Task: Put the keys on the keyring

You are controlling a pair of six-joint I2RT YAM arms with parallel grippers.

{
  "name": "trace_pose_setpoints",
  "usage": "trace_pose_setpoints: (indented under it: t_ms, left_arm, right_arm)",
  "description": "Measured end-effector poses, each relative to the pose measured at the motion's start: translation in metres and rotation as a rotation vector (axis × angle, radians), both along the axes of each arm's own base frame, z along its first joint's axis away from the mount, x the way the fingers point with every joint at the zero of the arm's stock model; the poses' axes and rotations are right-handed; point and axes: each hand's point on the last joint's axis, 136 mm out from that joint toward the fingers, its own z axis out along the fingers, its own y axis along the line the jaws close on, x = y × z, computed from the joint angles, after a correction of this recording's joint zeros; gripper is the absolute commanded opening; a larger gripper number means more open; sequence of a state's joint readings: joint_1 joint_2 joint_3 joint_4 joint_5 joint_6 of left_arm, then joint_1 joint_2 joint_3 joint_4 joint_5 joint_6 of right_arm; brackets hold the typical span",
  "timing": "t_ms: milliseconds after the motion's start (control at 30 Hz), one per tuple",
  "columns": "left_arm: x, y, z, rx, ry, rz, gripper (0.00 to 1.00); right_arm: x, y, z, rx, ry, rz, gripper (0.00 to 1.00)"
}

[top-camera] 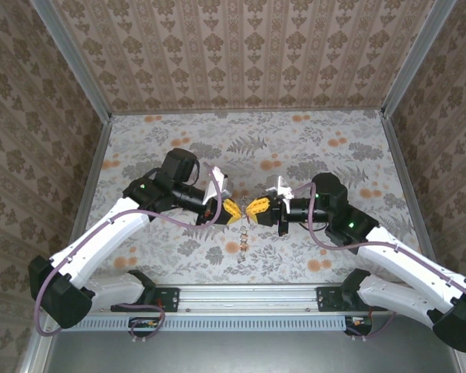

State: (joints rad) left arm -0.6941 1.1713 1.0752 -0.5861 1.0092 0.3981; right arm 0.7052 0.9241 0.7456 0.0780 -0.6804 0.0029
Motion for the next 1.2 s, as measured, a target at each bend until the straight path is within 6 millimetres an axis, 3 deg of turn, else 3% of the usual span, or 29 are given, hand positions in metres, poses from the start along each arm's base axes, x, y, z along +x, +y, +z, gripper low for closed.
trace_pose_setpoints:
  t_ms: [900, 1200]
  left_arm:
    - [0.001, 0.001, -0.001, 0.006, 0.001, 0.006, 0.0]
    - [0.001, 0.001, -0.001, 0.006, -0.004, 0.006, 0.0]
  right_arm:
    - [0.004, 0.001, -0.006, -0.016, 0.01, -0.014, 0.0]
    - [-0.003, -0.007, 0.009, 0.018, -0.032, -0.023, 0.0]
